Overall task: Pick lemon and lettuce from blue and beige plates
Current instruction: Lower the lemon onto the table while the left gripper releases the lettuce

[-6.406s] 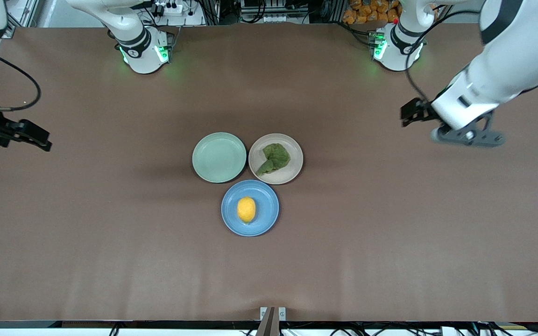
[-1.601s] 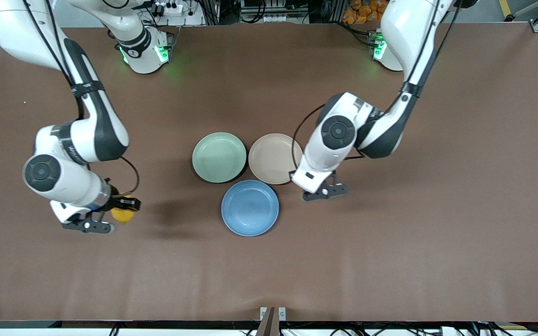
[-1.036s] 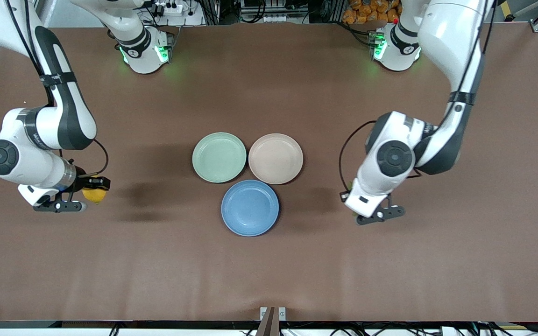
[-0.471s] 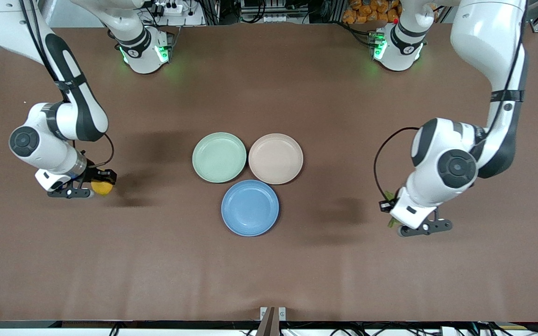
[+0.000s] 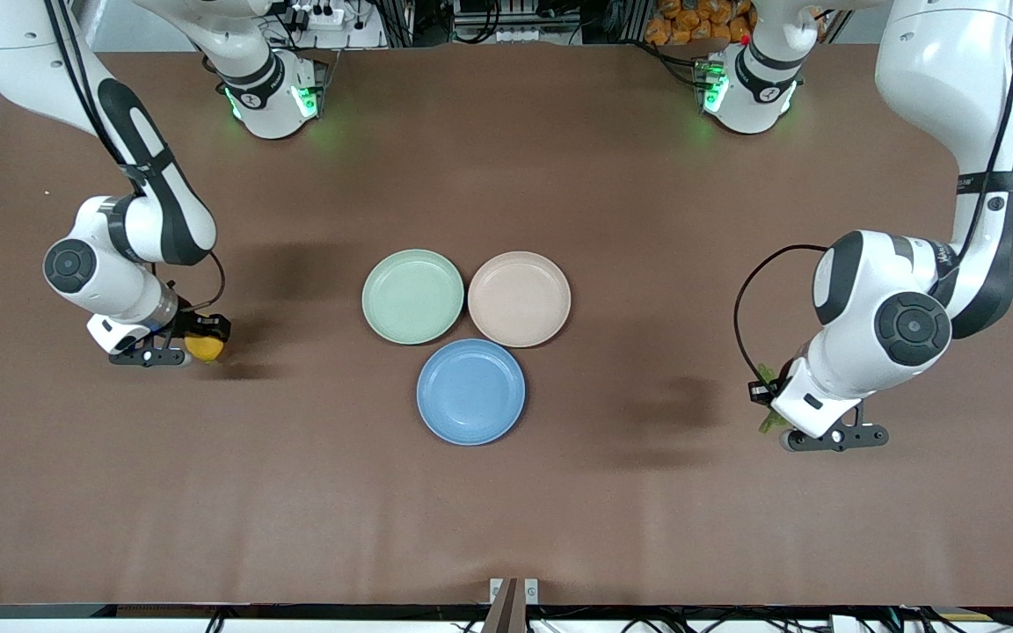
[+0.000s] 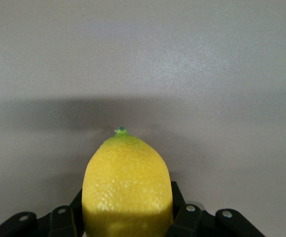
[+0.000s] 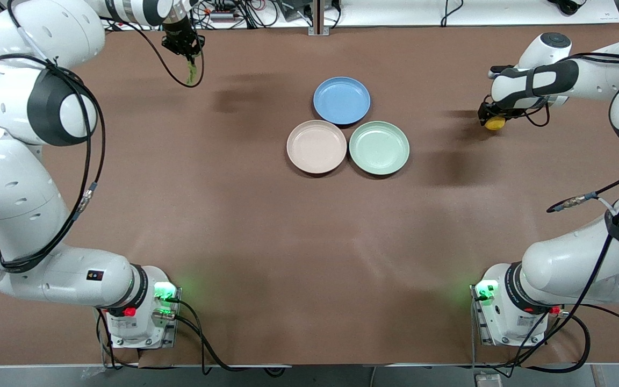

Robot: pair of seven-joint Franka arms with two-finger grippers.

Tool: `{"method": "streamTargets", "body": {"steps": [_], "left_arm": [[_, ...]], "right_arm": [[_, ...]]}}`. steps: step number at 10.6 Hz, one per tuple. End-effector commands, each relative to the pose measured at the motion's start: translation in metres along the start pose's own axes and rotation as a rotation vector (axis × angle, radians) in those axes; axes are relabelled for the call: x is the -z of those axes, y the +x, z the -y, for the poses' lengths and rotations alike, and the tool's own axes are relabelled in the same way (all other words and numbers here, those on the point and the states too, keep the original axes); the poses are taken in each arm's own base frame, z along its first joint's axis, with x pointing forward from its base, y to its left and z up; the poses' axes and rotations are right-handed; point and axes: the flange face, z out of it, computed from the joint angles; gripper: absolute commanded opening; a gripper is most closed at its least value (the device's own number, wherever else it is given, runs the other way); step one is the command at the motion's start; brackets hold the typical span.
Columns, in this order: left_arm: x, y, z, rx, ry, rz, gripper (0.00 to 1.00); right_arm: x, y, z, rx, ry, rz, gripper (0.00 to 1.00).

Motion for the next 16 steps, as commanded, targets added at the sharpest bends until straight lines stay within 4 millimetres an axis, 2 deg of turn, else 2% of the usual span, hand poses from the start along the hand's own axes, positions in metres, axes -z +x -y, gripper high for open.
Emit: {"method": "streamTargets", "body": {"steps": [1, 2, 3, 4, 7, 8, 10, 13, 14, 16], "left_arm": [[0.004, -0.002, 0.007, -0.020, 0.002, 0.009, 1.00], [0.002, -0.005, 0.008, -0.009, 0.002, 0.017, 1.00], [0.000, -0.012, 0.008, 0.003, 0.009, 0.037, 1.00], [-0.003, -0.022, 0.008, 0.003, 0.012, 0.055, 1.00], [0.006, -0.057, 0.015, 0.014, 0.006, 0.066, 1.00], [0.008, -0.071, 0.017, 0.014, 0.006, 0.051, 1.00], [0.005, -0.093, 0.025, 0.035, -0.009, 0.028, 1.00], [0.003, -0.139, 0.032, 0.041, -0.014, -0.025, 1.00], [0.006, -0.148, 0.034, 0.040, -0.010, -0.026, 1.00], [0.014, -0.167, 0.038, 0.040, -0.003, -0.031, 1.00]], "right_arm": [[-0.007, -0.002, -0.004, -0.002, 0.014, -0.013, 0.55], [-0.005, -0.001, -0.003, -0.004, 0.014, -0.017, 0.85], [-0.001, 0.002, -0.004, -0.004, 0.013, -0.022, 1.00], [0.006, 0.009, -0.003, -0.004, 0.012, -0.032, 1.00], [0.036, 0.027, -0.005, -0.005, 0.010, 0.015, 1.00], [0.053, 0.037, -0.008, -0.007, 0.007, 0.040, 1.00], [0.102, 0.052, -0.020, -0.026, 0.000, 0.055, 1.00], [0.149, 0.057, -0.031, -0.040, -0.011, -0.003, 1.00], [0.166, 0.058, -0.023, -0.033, -0.015, -0.019, 1.00], [0.209, 0.065, -0.026, -0.033, -0.017, 0.006, 1.00]]}}
